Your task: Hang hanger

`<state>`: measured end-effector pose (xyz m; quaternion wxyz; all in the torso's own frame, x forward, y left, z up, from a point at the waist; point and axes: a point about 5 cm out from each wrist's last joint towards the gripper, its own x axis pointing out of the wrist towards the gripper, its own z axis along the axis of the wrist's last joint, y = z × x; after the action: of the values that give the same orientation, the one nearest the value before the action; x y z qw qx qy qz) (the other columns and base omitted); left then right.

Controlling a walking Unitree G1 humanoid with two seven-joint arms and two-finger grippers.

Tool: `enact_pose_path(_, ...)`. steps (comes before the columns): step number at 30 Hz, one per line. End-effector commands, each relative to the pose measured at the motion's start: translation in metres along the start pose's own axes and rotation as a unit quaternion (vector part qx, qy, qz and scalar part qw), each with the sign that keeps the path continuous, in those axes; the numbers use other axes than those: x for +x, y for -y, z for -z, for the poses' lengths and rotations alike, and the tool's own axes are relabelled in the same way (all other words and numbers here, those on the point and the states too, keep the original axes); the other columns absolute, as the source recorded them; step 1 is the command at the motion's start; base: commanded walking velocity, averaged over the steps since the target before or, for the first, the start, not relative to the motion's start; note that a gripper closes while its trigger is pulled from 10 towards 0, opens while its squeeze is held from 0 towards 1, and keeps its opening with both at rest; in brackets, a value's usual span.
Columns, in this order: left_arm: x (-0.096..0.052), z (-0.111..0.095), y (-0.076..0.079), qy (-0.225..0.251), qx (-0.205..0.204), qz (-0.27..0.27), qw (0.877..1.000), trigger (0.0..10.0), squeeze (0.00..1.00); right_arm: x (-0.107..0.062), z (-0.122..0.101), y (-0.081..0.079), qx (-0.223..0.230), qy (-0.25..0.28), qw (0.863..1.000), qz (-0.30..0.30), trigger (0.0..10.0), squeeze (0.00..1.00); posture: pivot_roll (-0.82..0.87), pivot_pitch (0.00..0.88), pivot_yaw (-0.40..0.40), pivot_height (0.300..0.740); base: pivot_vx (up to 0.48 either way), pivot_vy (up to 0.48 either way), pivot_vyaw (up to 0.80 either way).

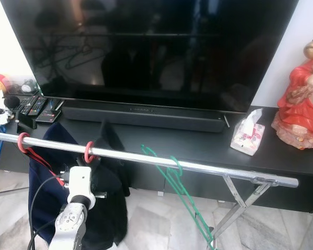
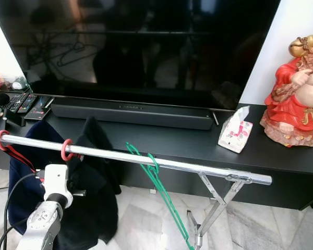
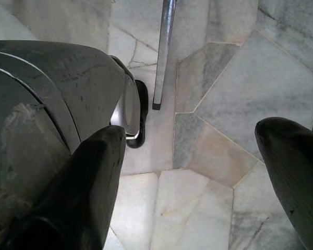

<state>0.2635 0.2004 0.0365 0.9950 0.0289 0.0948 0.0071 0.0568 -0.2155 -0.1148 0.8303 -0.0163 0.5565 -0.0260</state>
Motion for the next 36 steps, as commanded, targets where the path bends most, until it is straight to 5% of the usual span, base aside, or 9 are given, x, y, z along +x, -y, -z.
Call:
enact_pose_path(1,0.003,-0.003,-0.004,-0.002,0.006,-0.01,1.0,10.0,0.0,0.0,0.004,-0.004,0.001,-0.011,1.0,-0.01,10.0,0.0,-0.1,0.0,-0.004,0.74,0.0,0.0,0.0)
enact_pose_path(8,0.0,0.0,-0.003,-0.005,0.0,-0.008,1.0,10.0,0.0,0.0,0.004,-0.004,0.004,-0.01,1.0,-0.01,10.0,0.0,-0.1,0.0,-0.005,0.74,0.0,0.0,0.0)
enact_pose_path(10,-0.001,-0.003,-0.003,0.006,0.001,-0.011,1.0,10.0,1.0,0.0,0.004,-0.004,0.003,-0.01,1.0,-0.011,10.0,0.0,-0.1,0.0,-0.006,0.74,0.0,0.0,0.0)
enact_pose_path(19,-0.015,-0.016,0.0,0.06,0.01,0.008,0.998,10.0,1.0,0.0,0.004,-0.004,0.003,-0.01,1.0,-0.012,10.0,0.0,-0.1,0.0,-0.005,0.74,0.0,0.0,0.0)
enact_pose_path(26,-0.057,-0.028,0.008,0.093,0.034,0.031,0.995,10.0,1.0,-0.001,0.004,-0.002,0.002,-0.007,1.0,-0.009,10.0,0.0,-0.08,0.0,-0.011,0.74,0.0,0.0,0.0)
enact_pose_path(29,-0.063,-0.016,0.008,0.073,0.043,0.023,0.996,10.0,0.98,-0.001,0.006,0.0,0.008,-0.011,1.0,-0.004,10.0,0.0,-0.07,0.0,-0.015,0.74,0.0,0.0,0.0)
enact_pose_path(30,-0.063,-0.014,0.007,0.067,0.044,0.02,0.997,10.0,0.85,-0.001,0.006,0.0,0.012,-0.013,1.0,-0.001,10.0,0.0,-0.08,0.0,-0.014,0.74,0.0,0.0,0.0)
enact_pose_path(31,-0.063,-0.011,0.004,0.059,0.047,0.011,0.997,10.0,0.0,-0.002,0.008,0.0,0.026,-0.014,1.0,0.008,10.0,0.0,-0.08,0.0,-0.005,0.74,0.0,0.0,0.0)
enact_pose_path(36,-0.059,-0.008,0.006,0.05,0.045,0.009,0.998,10.0,0.0,-0.002,0.01,-0.002,0.047,-0.013,0.999,0.013,10.0,0.0,-0.1,0.0,0.013,0.74,0.0,0.0,0.0)
